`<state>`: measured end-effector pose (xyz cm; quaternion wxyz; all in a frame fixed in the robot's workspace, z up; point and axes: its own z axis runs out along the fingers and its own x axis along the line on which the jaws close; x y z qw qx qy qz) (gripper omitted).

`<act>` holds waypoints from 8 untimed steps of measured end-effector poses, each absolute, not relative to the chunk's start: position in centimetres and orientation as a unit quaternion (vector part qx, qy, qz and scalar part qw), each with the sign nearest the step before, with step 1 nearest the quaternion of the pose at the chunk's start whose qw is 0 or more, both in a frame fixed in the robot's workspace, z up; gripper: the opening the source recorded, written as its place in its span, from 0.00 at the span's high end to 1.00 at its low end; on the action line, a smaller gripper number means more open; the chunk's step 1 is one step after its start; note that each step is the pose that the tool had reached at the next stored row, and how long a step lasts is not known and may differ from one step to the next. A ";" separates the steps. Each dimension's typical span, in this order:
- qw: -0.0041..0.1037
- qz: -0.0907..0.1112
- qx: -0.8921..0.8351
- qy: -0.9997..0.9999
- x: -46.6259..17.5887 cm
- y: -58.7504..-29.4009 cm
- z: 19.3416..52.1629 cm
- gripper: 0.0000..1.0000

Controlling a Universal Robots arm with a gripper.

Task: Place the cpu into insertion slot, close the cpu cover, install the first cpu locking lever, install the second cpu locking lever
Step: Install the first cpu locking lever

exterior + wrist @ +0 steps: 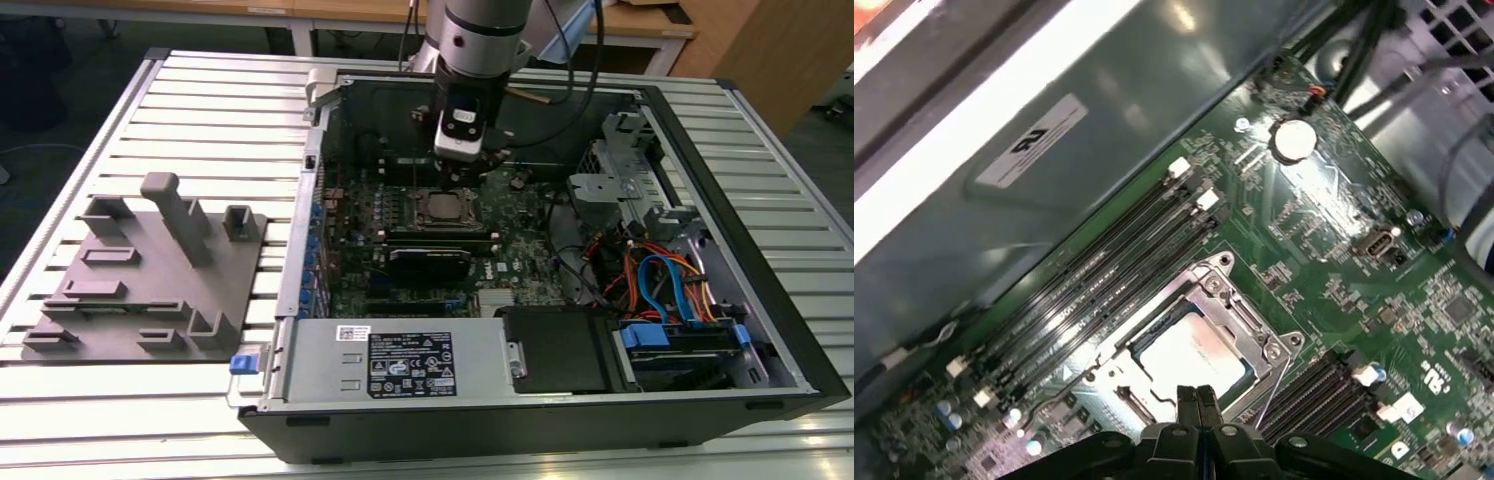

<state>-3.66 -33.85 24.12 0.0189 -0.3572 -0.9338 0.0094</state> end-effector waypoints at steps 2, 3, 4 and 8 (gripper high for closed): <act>0.019 0.010 -0.347 -0.937 -3.7 -33.9 24.1 0.90; 0.019 0.010 -0.346 -0.938 -3.7 -33.9 24.1 0.90; 0.019 0.010 -0.346 -0.938 -3.7 -33.9 24.1 0.90; 0.019 0.010 -0.346 -0.938 -3.7 -33.9 24.1 0.90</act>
